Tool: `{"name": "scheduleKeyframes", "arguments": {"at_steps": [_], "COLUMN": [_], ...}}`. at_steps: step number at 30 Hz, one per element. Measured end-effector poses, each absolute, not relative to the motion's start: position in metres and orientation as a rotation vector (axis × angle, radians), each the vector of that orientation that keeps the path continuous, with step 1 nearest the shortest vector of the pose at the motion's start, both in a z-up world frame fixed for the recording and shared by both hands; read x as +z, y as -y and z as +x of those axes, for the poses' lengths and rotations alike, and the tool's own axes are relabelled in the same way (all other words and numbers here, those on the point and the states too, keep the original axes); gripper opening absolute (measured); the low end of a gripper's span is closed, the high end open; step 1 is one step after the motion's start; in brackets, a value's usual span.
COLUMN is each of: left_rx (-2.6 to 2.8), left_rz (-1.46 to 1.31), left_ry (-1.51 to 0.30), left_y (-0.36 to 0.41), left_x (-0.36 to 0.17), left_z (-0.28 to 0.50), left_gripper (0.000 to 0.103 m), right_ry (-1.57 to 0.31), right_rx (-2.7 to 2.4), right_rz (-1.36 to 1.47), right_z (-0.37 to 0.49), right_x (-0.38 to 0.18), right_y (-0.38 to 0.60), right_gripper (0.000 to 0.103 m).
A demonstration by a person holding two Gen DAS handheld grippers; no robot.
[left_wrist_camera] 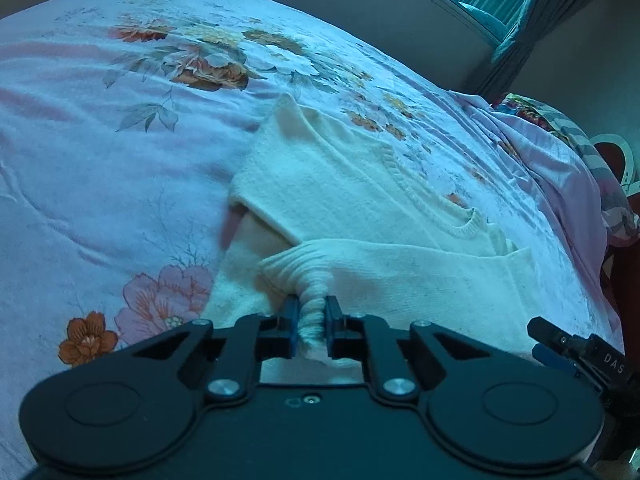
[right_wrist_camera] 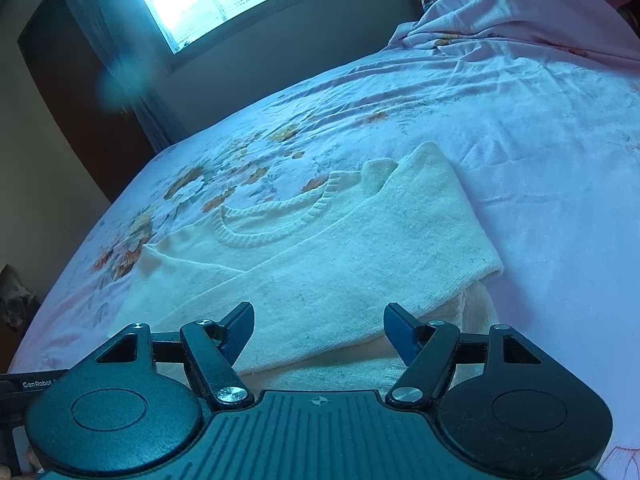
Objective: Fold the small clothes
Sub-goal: 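Grasp the folded sleeve cuff with the left gripper and straighten it, then lower the cuff onto the body and open the left gripper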
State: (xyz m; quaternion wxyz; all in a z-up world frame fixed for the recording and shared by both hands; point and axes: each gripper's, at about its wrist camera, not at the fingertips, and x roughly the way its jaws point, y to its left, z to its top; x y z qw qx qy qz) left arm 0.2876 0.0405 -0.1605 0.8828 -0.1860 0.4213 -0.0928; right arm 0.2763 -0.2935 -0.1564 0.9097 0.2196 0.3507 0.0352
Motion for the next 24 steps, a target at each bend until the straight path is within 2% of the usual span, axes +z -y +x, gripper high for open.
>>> {"name": "scheduleKeyframes", "arguments": {"at_steps": [5,9,10,11,12,14,15,16,18,24], "left_rx": [-0.156,-0.168,-0.178,-0.187,-0.180,-0.127,-0.102,-0.089,-0.101,-0.221], "left_rz": [-0.399,-0.316,-0.296,-0.298,-0.302,-0.293,-0.295,-0.304,-0.313,-0.258], "left_ry": [-0.796,-0.876,-0.874,-0.881,-0.887,-0.863,-0.833,-0.795,-0.756,-0.810], "left_y": [-0.049,-0.044,-0.042,-0.042,-0.043,-0.047,-0.050,-0.054,-0.056,-0.023], "left_x": [-0.147,-0.167,-0.165,-0.162,-0.159,-0.149,-0.144,-0.137,-0.125,-0.139], "left_z": [0.281,0.289,0.289,0.289,0.289,0.283,0.278,0.271,0.265,0.288], "left_gripper": [0.008,0.011,0.016,0.027,0.031,0.059,0.066,0.069,0.069,0.068], "right_ry": [-0.725,-0.740,-0.743,-0.742,-0.740,-0.732,-0.736,-0.768,-0.826,-0.778], "right_rx": [0.083,0.094,0.096,0.090,0.082,0.039,0.016,-0.006,-0.037,-0.039], "right_rz": [0.452,0.402,0.395,0.382,0.364,0.305,0.266,0.225,0.175,0.299], "right_z": [0.279,0.285,0.286,0.287,0.289,0.293,0.297,0.303,0.312,0.312], "right_x": [-0.156,-0.159,-0.160,-0.161,-0.161,-0.160,-0.161,-0.166,-0.180,-0.168], "right_y": [0.289,0.281,0.280,0.279,0.278,0.278,0.279,0.280,0.289,0.309], "right_gripper": [0.071,0.071,0.071,0.071,0.071,0.071,0.071,0.071,0.071,0.071]}}
